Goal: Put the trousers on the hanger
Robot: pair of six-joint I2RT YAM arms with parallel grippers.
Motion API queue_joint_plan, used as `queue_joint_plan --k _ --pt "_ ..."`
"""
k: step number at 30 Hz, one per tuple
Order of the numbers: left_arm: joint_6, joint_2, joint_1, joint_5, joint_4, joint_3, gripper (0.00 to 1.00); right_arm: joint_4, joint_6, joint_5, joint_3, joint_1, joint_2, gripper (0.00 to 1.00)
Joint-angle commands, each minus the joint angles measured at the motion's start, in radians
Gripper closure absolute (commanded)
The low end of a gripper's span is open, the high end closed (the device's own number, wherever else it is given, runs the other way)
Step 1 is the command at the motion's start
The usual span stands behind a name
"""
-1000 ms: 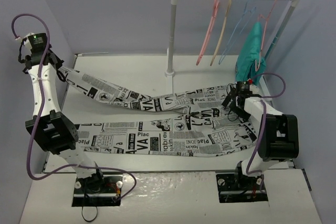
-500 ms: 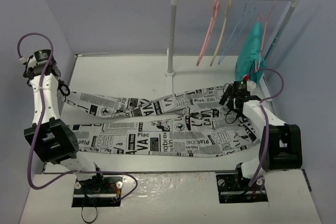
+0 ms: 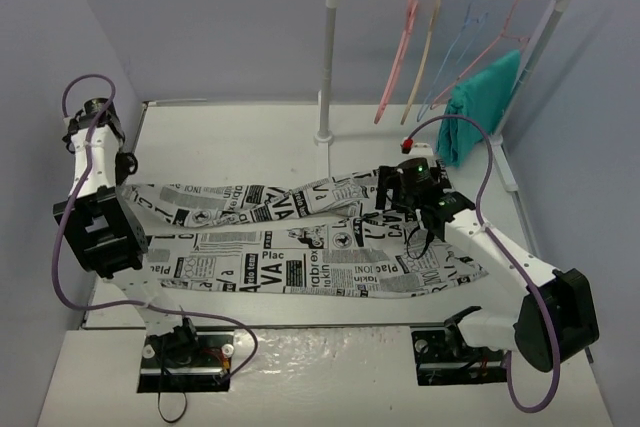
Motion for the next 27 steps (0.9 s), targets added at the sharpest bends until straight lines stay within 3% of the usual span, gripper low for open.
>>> queue_joint_plan --k 1,2,4,7,10,13,16,19,21,27 --pt "0.018 0.171 0.001 0.055 -0.110 0.376 1.00 0.024 -0.027 0.045 -0.010 0.026 -0.039 0.17" --pt "0.014 0.216 0.001 0.060 -0.139 0.451 1.00 0.022 -0.026 0.048 -0.011 0.028 -0.043 0.17" --pt "0.009 0.307 0.004 0.099 -0.173 0.551 0.90 0.018 -0.026 0.047 -0.011 0.032 -0.050 0.16" --pt "0.008 0.414 0.000 0.146 -0.214 0.701 0.64 0.018 -0.026 0.051 -0.008 0.036 -0.052 0.15" --pt "0.005 0.402 0.000 0.208 -0.173 0.649 0.53 0.009 -0.027 0.053 0.004 0.045 -0.049 0.13" --pt "0.022 0.312 -0.015 0.271 -0.108 0.520 0.51 0.005 -0.039 0.048 0.009 0.056 -0.056 0.13" --pt "0.000 0.107 -0.031 0.319 0.079 0.254 0.51 0.005 -0.062 0.033 0.012 0.065 -0.065 0.13" --pt "-0.087 -0.078 -0.031 0.370 0.223 -0.136 0.51 0.004 -0.064 0.028 0.005 0.072 -0.082 0.12" --pt "-0.132 -0.141 -0.032 0.410 0.284 -0.274 0.51 0.004 -0.059 0.026 -0.005 0.076 -0.088 0.12" --pt "-0.166 -0.071 -0.054 0.485 0.350 -0.361 0.51 0.005 -0.053 0.018 -0.040 0.090 -0.092 0.12"
